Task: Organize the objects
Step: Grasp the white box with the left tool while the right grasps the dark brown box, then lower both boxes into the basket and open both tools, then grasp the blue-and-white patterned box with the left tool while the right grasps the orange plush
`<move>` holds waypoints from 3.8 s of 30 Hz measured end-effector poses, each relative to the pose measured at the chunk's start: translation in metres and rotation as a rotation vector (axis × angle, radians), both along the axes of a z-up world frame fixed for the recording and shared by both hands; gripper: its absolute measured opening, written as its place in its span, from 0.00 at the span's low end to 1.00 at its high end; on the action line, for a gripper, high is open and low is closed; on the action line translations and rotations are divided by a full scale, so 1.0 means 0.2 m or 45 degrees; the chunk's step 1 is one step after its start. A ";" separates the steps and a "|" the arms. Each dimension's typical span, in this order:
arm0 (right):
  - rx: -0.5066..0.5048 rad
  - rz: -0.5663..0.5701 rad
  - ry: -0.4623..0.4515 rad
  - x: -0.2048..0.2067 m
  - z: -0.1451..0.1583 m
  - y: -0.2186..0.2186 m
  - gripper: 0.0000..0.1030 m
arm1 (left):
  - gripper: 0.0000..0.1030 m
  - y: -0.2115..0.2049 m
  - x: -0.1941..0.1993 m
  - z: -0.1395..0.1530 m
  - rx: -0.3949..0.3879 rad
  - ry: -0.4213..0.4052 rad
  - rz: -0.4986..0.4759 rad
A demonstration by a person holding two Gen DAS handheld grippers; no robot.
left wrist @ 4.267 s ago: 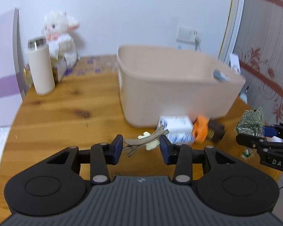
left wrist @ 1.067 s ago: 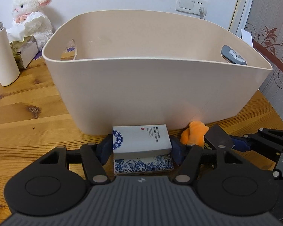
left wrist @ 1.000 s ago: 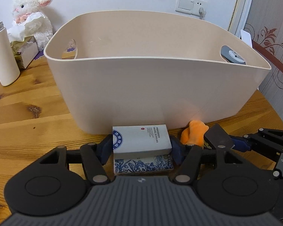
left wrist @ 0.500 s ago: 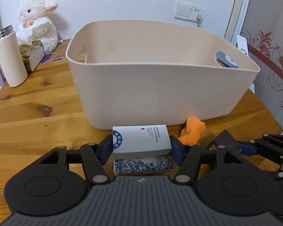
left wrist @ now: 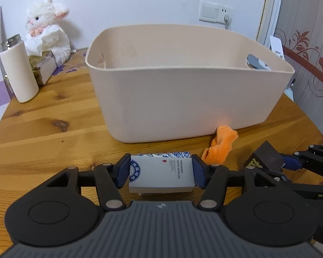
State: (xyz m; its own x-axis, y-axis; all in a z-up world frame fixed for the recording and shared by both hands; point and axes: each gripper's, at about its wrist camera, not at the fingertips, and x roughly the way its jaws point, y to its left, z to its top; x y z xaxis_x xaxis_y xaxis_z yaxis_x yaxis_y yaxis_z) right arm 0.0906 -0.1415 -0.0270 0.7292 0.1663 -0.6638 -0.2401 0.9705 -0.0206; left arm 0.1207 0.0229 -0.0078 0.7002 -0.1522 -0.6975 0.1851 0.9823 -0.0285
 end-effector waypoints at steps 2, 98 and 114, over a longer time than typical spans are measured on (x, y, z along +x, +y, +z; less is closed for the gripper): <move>0.002 -0.004 -0.014 -0.01 0.02 -0.01 0.28 | 0.59 0.01 -0.02 0.03 -0.006 -0.015 0.000; -0.090 0.034 0.076 0.12 -0.08 0.07 0.87 | 0.88 -0.03 0.07 -0.15 0.067 0.115 0.040; -0.017 0.015 -0.037 0.25 -0.10 0.16 0.23 | 0.63 0.09 0.17 -0.12 0.059 0.075 0.069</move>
State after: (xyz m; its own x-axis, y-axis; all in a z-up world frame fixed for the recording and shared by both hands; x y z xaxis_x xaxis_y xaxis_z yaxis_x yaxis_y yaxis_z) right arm 0.1414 -0.1097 -0.0473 0.7463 0.1660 -0.6446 -0.2504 0.9673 -0.0408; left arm 0.1548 0.0406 -0.0323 0.6640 -0.0816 -0.7432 0.1309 0.9914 0.0081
